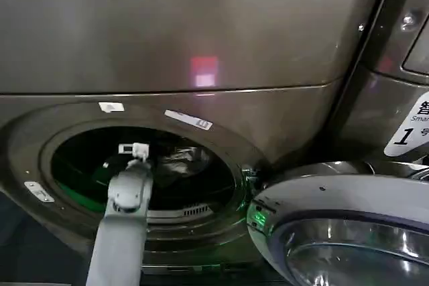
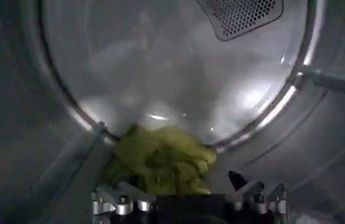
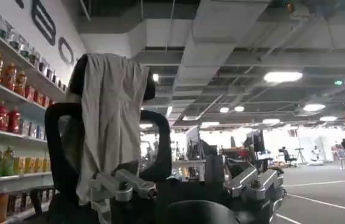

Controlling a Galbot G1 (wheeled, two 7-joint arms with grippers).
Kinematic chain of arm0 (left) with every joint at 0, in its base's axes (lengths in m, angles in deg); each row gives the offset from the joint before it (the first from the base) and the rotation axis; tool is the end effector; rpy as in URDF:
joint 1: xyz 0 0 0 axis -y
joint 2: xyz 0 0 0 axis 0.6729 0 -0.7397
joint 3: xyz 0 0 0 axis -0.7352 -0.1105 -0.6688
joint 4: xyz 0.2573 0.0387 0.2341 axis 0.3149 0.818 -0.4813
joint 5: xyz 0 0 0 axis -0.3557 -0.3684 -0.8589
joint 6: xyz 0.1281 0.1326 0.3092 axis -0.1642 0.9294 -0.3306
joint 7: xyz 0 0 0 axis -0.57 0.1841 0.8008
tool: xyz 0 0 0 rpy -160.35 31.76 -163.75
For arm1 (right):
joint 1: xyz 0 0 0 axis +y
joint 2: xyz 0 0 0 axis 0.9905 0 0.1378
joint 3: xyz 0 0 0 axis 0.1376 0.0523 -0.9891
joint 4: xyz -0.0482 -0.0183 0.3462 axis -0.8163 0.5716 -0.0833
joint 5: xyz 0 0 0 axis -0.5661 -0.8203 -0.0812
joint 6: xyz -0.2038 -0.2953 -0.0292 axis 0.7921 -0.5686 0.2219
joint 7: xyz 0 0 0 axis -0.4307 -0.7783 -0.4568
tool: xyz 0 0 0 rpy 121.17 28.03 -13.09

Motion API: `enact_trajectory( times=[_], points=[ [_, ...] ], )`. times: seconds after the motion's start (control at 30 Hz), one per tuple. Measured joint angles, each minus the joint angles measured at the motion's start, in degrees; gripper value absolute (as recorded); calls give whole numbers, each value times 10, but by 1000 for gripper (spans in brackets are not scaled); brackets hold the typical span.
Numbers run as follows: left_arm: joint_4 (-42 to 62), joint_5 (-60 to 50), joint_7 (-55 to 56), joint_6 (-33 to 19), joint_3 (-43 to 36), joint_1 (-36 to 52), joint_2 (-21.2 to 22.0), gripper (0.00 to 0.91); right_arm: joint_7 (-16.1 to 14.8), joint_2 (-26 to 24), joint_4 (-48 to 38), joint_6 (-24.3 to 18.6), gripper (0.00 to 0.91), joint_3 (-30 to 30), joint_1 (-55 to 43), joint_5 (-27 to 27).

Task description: Grasp the clothes from the dryer.

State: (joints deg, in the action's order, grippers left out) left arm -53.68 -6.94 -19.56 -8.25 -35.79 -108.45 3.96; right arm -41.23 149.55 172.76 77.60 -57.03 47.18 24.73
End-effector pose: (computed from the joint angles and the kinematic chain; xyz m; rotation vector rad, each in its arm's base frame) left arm 0.4870 0.0092 -0.2193 -0.2593 -2.7238 -0.8509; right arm -0.2215 -0.4704 -0.0576 2.1427 1.9080 -0.3409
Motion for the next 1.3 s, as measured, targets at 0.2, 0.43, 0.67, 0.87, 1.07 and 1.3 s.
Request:
enact_trajectory(
  times=[0.2,0.43,0.67,0.87,1.07,1.3],
  points=[
    [37,-182,-130,-133,14,36,7,907,0,-1,2,0,907,2,5,-1],
    [75,-344,-259,-242,23,85,11,907,0,-5,6,-1,907,11,1,-5],
    [108,-410,-389,-327,21,131,2,907,-1,-6,3,-4,907,17,1,-9],
    [130,-435,-452,-375,19,158,0,907,-1,-7,3,-6,907,19,-1,-10],
    [154,-457,-486,-392,18,174,8,907,-4,-4,4,-10,907,25,-7,-12],
    [189,-474,-506,-394,14,185,16,907,-4,-4,5,-12,907,30,-9,-13]
  ],
)
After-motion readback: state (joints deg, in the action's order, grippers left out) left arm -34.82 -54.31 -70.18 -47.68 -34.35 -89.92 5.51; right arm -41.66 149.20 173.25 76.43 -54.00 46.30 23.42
